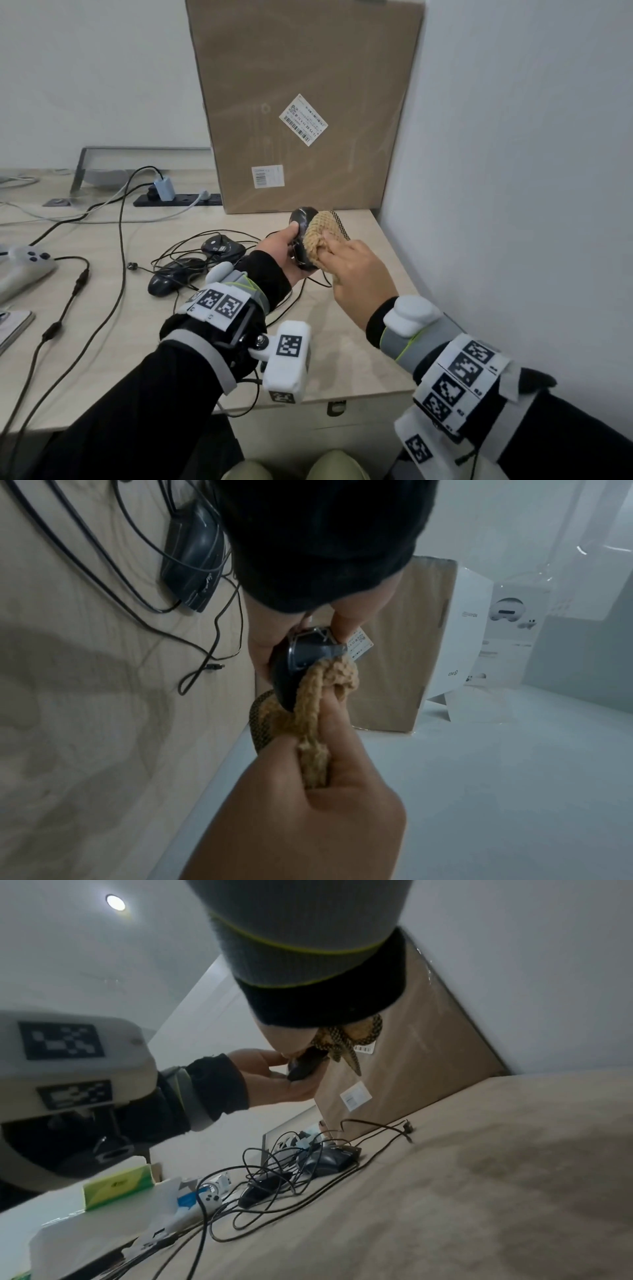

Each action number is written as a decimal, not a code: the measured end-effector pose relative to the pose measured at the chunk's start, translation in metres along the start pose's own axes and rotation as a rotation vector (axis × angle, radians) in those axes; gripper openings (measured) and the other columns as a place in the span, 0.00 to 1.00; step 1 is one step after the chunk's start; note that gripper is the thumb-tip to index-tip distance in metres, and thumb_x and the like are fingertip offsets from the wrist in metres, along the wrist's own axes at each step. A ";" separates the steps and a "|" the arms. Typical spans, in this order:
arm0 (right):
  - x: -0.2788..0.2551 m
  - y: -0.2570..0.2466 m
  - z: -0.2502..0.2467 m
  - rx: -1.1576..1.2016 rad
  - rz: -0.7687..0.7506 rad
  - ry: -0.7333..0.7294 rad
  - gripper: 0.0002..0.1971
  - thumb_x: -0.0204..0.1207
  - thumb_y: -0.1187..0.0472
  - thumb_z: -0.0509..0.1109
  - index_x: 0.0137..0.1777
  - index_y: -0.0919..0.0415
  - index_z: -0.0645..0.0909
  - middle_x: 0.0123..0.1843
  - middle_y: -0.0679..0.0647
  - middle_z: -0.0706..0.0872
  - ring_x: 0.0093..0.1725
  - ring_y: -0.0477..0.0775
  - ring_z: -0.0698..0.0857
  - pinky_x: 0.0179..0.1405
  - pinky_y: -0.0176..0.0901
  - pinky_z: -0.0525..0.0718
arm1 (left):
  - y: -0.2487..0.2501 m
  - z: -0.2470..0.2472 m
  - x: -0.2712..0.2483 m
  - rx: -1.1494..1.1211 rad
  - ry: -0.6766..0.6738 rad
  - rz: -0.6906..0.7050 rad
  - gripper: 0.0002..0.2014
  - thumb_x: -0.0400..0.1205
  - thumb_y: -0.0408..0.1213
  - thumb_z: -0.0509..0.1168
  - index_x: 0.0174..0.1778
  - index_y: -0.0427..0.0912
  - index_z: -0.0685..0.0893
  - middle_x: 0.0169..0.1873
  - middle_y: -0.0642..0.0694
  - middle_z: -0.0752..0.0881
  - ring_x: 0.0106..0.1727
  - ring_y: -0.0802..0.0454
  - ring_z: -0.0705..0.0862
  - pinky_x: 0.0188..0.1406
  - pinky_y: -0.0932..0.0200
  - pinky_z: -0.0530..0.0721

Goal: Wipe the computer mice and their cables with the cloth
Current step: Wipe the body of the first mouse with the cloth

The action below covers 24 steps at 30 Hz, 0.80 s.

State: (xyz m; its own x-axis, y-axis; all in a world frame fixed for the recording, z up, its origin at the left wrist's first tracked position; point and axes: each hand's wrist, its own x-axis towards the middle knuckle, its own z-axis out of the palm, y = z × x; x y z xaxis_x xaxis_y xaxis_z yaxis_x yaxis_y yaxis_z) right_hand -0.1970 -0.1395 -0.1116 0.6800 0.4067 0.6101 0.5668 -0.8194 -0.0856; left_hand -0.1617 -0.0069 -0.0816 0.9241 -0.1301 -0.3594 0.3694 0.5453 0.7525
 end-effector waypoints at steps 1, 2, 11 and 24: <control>0.001 0.000 0.001 0.009 0.016 0.000 0.25 0.63 0.67 0.49 0.48 0.65 0.87 0.59 0.63 0.87 0.39 0.62 0.84 0.49 0.43 0.75 | -0.001 -0.003 0.000 0.019 -0.009 0.000 0.19 0.87 0.44 0.54 0.67 0.35 0.75 0.58 0.37 0.82 0.49 0.43 0.84 0.42 0.46 0.82; 0.003 0.000 -0.002 0.029 0.037 0.004 0.26 0.62 0.67 0.48 0.49 0.66 0.87 0.59 0.63 0.87 0.38 0.63 0.84 0.47 0.44 0.76 | -0.003 -0.004 -0.001 0.041 -0.027 -0.005 0.18 0.87 0.43 0.55 0.68 0.35 0.76 0.60 0.37 0.82 0.50 0.43 0.84 0.43 0.44 0.83; 0.041 0.016 -0.014 0.222 0.177 -0.149 0.33 0.61 0.66 0.51 0.67 0.58 0.80 0.69 0.56 0.82 0.61 0.69 0.81 0.64 0.57 0.78 | -0.017 0.001 -0.008 0.098 -0.045 -0.067 0.13 0.87 0.39 0.57 0.63 0.36 0.76 0.59 0.38 0.80 0.58 0.40 0.80 0.58 0.40 0.78; -0.012 0.006 -0.003 -0.006 -0.085 -0.068 0.24 0.62 0.67 0.49 0.44 0.60 0.88 0.58 0.58 0.89 0.37 0.60 0.82 0.43 0.42 0.81 | -0.003 0.005 0.001 0.039 0.100 -0.021 0.13 0.87 0.42 0.55 0.47 0.36 0.77 0.44 0.41 0.80 0.41 0.45 0.81 0.36 0.46 0.79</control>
State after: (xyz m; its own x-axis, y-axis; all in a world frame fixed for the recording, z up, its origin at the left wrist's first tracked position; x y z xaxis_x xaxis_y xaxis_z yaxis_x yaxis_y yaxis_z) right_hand -0.2036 -0.1505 -0.1172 0.6594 0.5011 0.5604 0.6212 -0.7831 -0.0307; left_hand -0.1615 -0.0129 -0.0815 0.9024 -0.0566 -0.4271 0.3939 0.5101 0.7646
